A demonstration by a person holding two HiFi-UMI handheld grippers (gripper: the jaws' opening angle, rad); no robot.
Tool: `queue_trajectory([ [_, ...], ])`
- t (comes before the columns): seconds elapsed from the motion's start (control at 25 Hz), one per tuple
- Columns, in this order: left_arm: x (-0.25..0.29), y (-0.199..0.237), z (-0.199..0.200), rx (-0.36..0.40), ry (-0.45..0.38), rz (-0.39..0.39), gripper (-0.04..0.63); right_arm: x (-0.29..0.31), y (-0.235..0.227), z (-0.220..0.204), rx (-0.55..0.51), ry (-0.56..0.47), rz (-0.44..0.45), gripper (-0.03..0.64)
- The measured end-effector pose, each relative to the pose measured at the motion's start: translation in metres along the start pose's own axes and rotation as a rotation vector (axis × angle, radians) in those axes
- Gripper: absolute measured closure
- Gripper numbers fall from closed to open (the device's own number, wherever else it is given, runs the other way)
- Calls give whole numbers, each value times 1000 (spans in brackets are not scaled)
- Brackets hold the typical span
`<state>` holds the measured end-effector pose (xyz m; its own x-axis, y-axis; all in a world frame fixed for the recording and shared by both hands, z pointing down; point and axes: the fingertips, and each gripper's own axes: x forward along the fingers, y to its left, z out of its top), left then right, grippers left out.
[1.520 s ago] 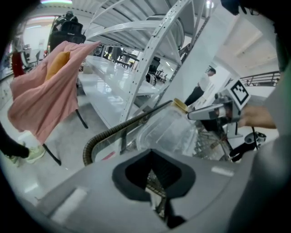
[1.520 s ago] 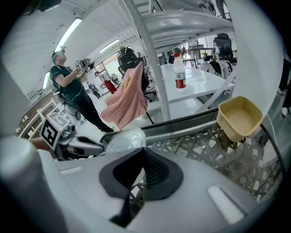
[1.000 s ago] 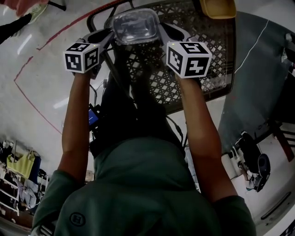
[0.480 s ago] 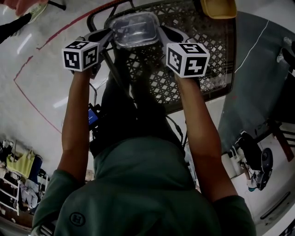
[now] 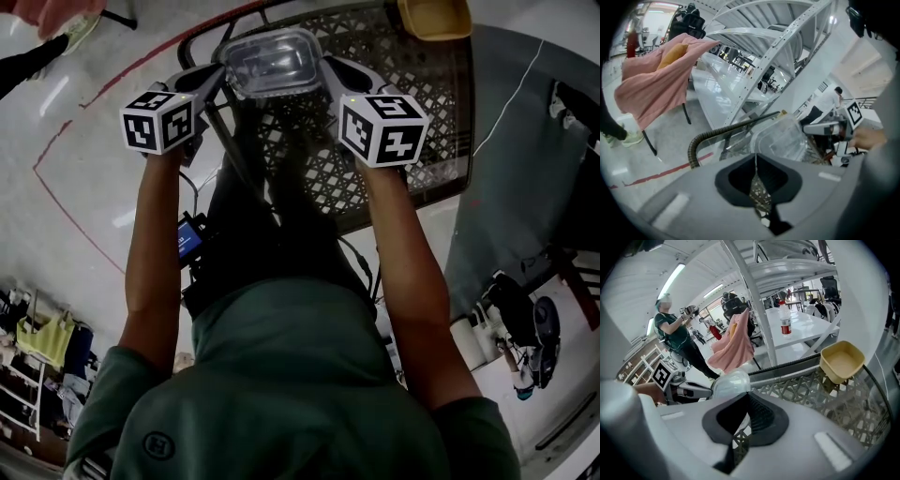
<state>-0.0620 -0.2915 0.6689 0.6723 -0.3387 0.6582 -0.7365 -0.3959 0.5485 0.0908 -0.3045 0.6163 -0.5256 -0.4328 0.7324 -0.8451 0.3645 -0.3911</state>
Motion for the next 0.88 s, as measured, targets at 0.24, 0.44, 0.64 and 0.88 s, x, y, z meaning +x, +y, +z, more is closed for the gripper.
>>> queue_trajectory([
  [0.24, -16, -14, 20, 33, -34, -1, 584, -22, 9, 17, -17, -50, 13, 614],
  [0.44, -35, -28, 39, 77, -72, -2, 584, -46, 23, 32, -38, -114, 36, 614],
  [0.64, -59, -44, 59, 129, -117, 0, 584, -70, 39, 48, -72, -181, 51, 614],
  [0.88, -90, -69, 88, 206, -181, 5, 584, -105, 56, 71, -120, -271, 57, 612],
])
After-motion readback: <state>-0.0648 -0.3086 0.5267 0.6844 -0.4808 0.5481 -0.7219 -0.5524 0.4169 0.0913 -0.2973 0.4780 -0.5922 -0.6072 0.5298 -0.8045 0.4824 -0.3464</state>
